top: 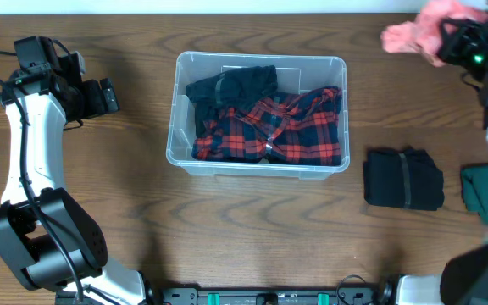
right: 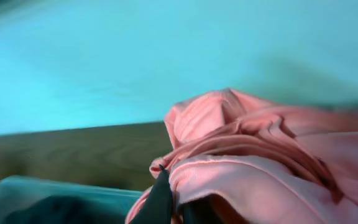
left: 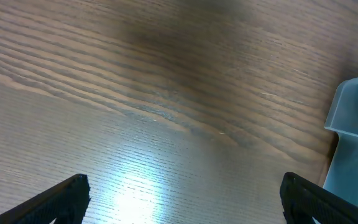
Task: Pack container
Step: 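Lift the pink shirt with the right gripper toward the bin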
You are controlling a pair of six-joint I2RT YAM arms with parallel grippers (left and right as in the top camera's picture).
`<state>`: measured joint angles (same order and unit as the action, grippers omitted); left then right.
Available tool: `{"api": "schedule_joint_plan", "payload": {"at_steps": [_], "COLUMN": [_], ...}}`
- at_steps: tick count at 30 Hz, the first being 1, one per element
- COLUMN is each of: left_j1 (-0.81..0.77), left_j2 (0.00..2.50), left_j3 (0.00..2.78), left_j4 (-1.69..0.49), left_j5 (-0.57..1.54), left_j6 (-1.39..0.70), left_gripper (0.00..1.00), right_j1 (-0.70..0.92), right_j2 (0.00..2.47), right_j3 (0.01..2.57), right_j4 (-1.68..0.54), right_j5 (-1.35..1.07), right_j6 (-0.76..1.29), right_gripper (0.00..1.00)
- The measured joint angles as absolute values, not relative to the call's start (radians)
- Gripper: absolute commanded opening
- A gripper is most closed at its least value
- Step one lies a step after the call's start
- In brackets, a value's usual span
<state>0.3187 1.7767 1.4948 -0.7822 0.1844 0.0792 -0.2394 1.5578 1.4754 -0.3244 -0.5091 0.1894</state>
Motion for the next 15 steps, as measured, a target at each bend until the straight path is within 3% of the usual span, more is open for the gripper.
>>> {"api": "schedule_joint_plan", "payload": {"at_steps": [15], "left_j1": [0.319], "left_j2": [1.777], "left_j3": [1.495], "left_j4": [-0.782], "left_j5": [0.184], "left_j6": [0.079], "left_gripper": [0.98], "right_j1": [0.221], "right_j2": [1.483], "right_j3": [1.475], "right_j4": [-0.284], "right_j5": [-0.552], "right_j6": [0.152], "right_gripper": [0.01]}}
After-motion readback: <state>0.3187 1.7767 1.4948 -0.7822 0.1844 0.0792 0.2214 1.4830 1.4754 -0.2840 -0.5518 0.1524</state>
